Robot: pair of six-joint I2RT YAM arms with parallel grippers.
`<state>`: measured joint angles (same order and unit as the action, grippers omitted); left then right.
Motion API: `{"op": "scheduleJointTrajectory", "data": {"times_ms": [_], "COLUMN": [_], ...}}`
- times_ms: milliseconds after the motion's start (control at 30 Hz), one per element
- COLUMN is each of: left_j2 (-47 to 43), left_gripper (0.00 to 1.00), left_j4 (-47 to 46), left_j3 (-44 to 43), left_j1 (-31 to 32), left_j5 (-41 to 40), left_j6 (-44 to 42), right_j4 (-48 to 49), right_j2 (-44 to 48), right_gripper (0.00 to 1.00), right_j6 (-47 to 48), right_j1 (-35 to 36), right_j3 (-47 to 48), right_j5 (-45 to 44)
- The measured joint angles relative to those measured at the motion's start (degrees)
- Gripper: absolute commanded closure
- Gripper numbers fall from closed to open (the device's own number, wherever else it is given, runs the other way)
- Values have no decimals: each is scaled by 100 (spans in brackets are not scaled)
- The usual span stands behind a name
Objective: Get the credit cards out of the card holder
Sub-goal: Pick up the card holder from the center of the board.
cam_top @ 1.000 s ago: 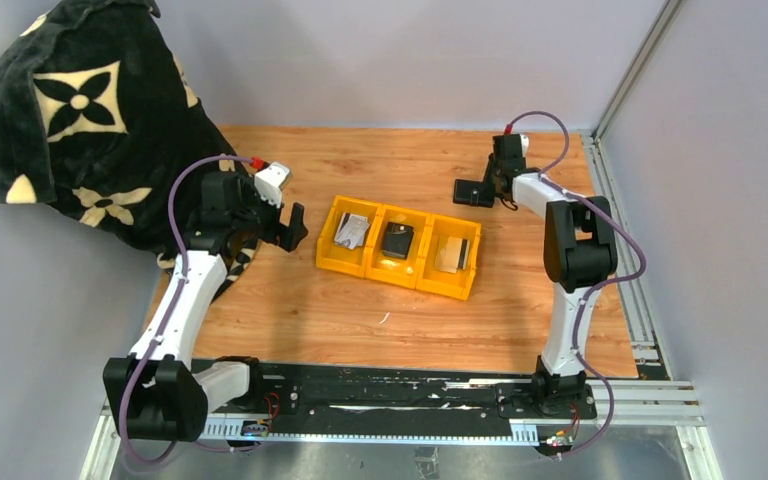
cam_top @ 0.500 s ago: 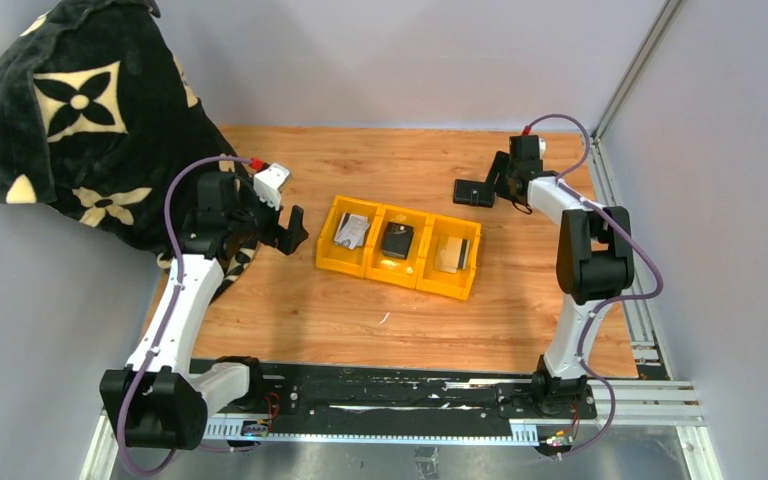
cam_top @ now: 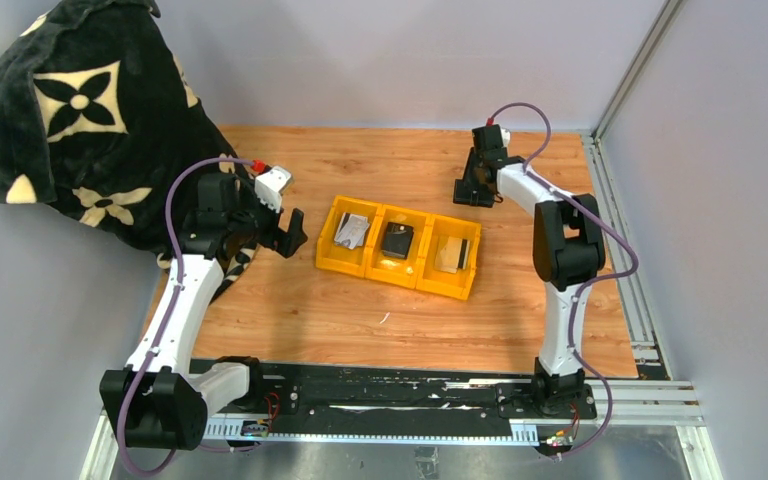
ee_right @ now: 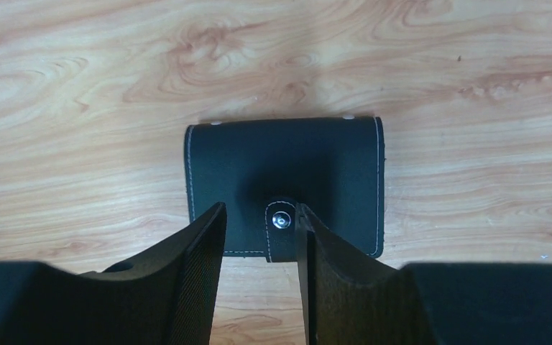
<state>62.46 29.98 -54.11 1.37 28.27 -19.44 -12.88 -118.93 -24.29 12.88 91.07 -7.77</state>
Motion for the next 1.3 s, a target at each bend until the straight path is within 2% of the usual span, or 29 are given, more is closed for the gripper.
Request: {"op": "scheduleJointTrajectory", "data": {"times_ms": [367, 467, 633, 667, 1000, 1300], "left_j2": [7, 11, 17, 20, 13, -179], "left_gripper": [0, 0, 0, 0, 0, 0], "left_j4": [44, 61, 63, 66, 330, 444], "left_j3": [-153, -153, -155, -155, -424, -774], "left_j1": [0, 0, 0, 0, 0, 0], "left_j5": [4, 2, 2, 2, 35, 238], "left_j6": [-9, -11, -7, -7, 59, 363], "right_j4": [-675, -774, -796, -796, -776, -422], "right_j2": [-710, -787, -789, -789, -494, 997], "right_gripper": [58, 69, 97, 100, 100, 100], "right_j6": [168, 227, 319, 328, 610, 968], "right_j1": [96, 133, 173, 175, 186, 426], "right_j3": [883, 1008, 1012, 1012, 901, 894], "right_j5": [-538, -678, -879, -901, -787, -378]}}
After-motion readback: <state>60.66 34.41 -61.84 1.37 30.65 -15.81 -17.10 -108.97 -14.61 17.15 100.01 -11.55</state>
